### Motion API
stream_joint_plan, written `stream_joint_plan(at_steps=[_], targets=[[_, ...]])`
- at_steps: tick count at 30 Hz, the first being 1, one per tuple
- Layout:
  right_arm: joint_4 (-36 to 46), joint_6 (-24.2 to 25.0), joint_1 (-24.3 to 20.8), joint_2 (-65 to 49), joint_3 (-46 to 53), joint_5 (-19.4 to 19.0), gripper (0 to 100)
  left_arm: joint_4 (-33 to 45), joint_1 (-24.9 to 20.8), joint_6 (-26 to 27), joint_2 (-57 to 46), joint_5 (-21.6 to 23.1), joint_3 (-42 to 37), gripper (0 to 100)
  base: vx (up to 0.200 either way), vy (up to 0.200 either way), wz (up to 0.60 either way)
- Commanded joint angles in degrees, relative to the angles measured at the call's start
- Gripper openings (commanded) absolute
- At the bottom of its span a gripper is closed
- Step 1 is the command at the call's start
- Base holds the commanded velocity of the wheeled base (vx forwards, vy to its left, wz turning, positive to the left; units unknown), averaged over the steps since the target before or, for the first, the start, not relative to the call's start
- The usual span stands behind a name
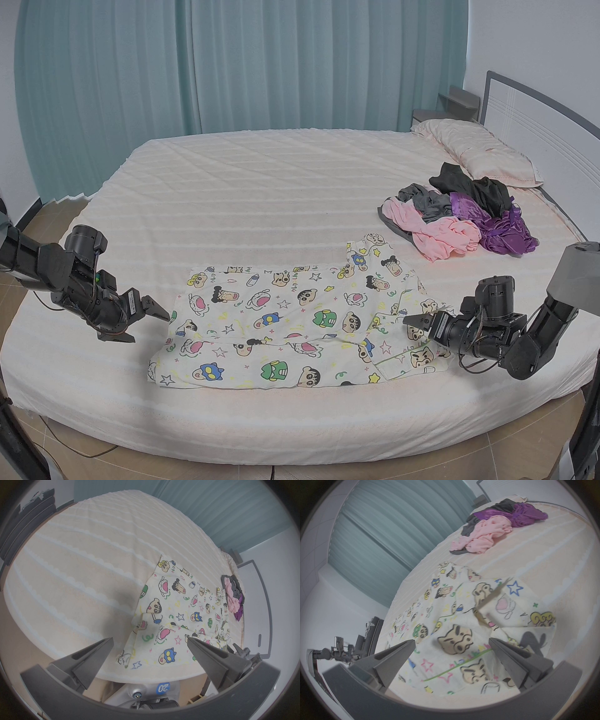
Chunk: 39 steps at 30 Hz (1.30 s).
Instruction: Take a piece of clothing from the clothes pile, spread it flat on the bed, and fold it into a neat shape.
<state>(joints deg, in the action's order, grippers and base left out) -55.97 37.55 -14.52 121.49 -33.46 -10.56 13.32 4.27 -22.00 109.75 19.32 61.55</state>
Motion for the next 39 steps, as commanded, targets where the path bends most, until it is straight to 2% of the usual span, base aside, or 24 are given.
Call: stream_joint_plan(at_steps=[1,5,12,14,18,24,27,28,31,35,39], targets=[[-1.95,-0.02,2.74,5.95,-0.2,0.01,100,-1.02,-0.14,-0.67,-3.14,1.6,-3.19,100,0.0,0.0,0.0],[-4.24,0.07,4.32,7.88,0.06,-0.17,100,-5.24,-0.49,-3.22,-3.58,1.68,-5.83,100,0.0,0.0,0.0],[-7.49,0.07,3.8,4.98,1.21,0.01,100,-9.11,-0.84,-5.51,-3.84,1.68,-7.85,100,0.0,0.0,0.0],[-7.05,-0.02,2.39,-0.03,1.3,-0.08,100,-11.65,-1.37,-5.86,-3.84,1.6,-9.26,100,0.0,0.0,0.0],[-6.96,0.07,-0.6,-2.75,1.3,0.01,100,-14.2,-3.83,-10.6,-4.02,1.24,-9.43,100,0.0,0.0,0.0],[-6.87,0.07,-6.14,-2.22,-0.9,1.94,100,-17.46,-6.82,-13.77,-4.37,1.07,-12.16,100,0.0,0.0,0.0],[-6.79,0.07,-7.98,-1.17,-1.69,2.03,100,-18.86,-7.43,-14.65,-4.63,1.07,-13.12,100,0.0,0.0,0.0],[-6.79,0.07,-10.27,0.59,-3.01,2.12,100,-20.44,-7.78,-16.49,-4.9,1.07,-13.91,100,0.0,0.0,0.0],[-6.35,-0.02,-12.64,2.17,-5.74,3.17,100,-21.76,-8.05,-17.37,-4.99,1.16,-15.06,100,0.0,0.0,0.0],[-1.51,-0.02,-12.29,1.91,-8.72,4.84,100,-23.7,-8.13,-17.28,-4.99,1.16,-16.64,100,0.0,0.0,0.0],[-0.81,0.16,-10.53,1.91,-8.02,4.67,100,-24.93,-8.13,-17.37,-5.07,1.16,-16.9,100,0.0,0.0,0.0]])
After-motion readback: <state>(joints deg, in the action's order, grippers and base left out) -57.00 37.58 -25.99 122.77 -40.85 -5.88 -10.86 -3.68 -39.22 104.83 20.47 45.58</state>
